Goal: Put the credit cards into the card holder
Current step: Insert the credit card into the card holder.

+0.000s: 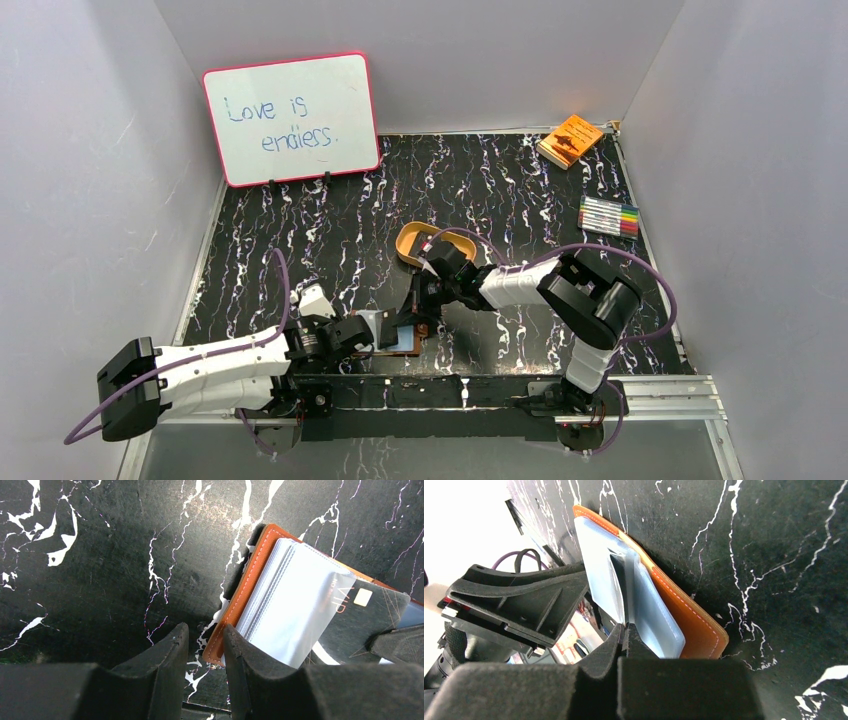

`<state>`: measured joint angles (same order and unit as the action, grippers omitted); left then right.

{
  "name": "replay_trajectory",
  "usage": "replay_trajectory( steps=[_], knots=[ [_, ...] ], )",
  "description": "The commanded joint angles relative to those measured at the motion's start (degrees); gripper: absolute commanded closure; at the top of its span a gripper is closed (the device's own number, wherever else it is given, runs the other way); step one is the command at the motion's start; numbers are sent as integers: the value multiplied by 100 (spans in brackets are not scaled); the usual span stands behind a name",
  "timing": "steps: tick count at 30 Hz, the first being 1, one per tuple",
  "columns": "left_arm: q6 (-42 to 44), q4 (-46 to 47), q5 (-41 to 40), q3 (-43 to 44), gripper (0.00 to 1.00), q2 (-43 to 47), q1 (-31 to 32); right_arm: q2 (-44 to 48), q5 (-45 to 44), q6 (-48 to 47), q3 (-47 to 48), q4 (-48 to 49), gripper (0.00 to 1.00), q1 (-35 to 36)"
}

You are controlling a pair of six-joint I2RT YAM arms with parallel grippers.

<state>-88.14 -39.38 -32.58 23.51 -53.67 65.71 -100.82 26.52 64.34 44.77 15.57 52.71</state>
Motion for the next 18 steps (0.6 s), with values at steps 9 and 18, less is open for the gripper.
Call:
replay_trajectory(
  steps=[9,18],
  knots=[
    [-59,200,430,-196,70,-178,-15,-240,-462,417,8,29,100,79],
    [24,310,464,-171,70,-249,-15,-556,-175,311,361,44,100,275]
  ],
)
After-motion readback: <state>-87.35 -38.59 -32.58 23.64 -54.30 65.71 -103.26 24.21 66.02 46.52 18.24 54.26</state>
